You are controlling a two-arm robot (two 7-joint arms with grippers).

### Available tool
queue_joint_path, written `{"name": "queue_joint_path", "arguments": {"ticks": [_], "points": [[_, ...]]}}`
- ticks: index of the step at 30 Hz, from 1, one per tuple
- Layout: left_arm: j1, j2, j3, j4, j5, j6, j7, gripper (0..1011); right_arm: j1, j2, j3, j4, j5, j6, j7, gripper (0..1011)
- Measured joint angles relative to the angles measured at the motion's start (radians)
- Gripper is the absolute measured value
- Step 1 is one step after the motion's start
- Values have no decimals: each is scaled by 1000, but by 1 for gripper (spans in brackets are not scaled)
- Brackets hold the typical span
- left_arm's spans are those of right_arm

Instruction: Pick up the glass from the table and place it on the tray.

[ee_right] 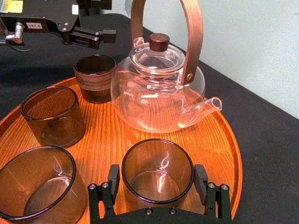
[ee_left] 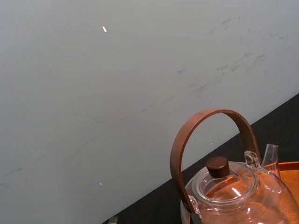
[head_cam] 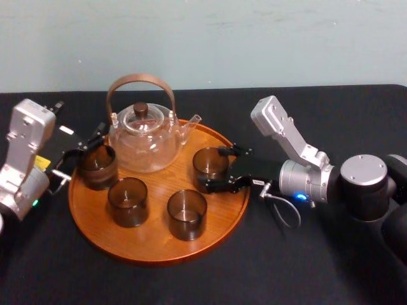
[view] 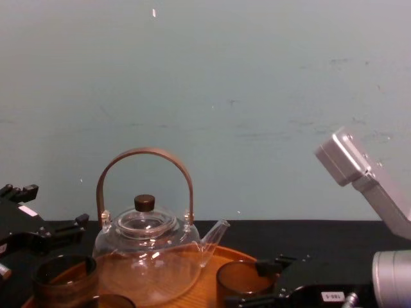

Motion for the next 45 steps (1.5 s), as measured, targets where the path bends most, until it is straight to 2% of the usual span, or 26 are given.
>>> {"name": "queue_joint_path", "arguments": {"ticks": [6, 15, 21, 22, 24, 28, 32, 36, 45], "points": [[0, 0, 0, 0, 0, 0, 0, 1001, -21, 22, 18, -33, 21, -5, 12, 1002], [0, 0, 0, 0, 0, 0, 0, 1001, -93, 100, 54, -144, 57, -7, 15, 1003], [0, 0, 0, 0, 0, 0, 0, 1001, -158, 166, 88, -239, 87, -25, 13, 1002], [0, 0, 0, 0, 0, 0, 0, 1001, -238, 235, 141, -330, 129, -51, -1, 1002], [0, 0, 0, 0, 0, 0, 0, 1001, -259, 247, 157, -347, 136, -58, -17, 1002], [0, 0, 0, 0, 0, 0, 0, 1001, -292, 250, 190, -371, 144, -70, -67, 1002], [0, 0, 0, 0, 0, 0, 0, 1001, -326, 231, 229, -389, 140, -83, -143, 1002], [0, 0, 0, 0, 0, 0, 0, 1001, -360, 201, 270, -404, 108, -108, -237, 1002], [0, 0, 0, 0, 0, 0, 0, 1001, -397, 154, 328, -404, 51, -149, -357, 1002]]}}
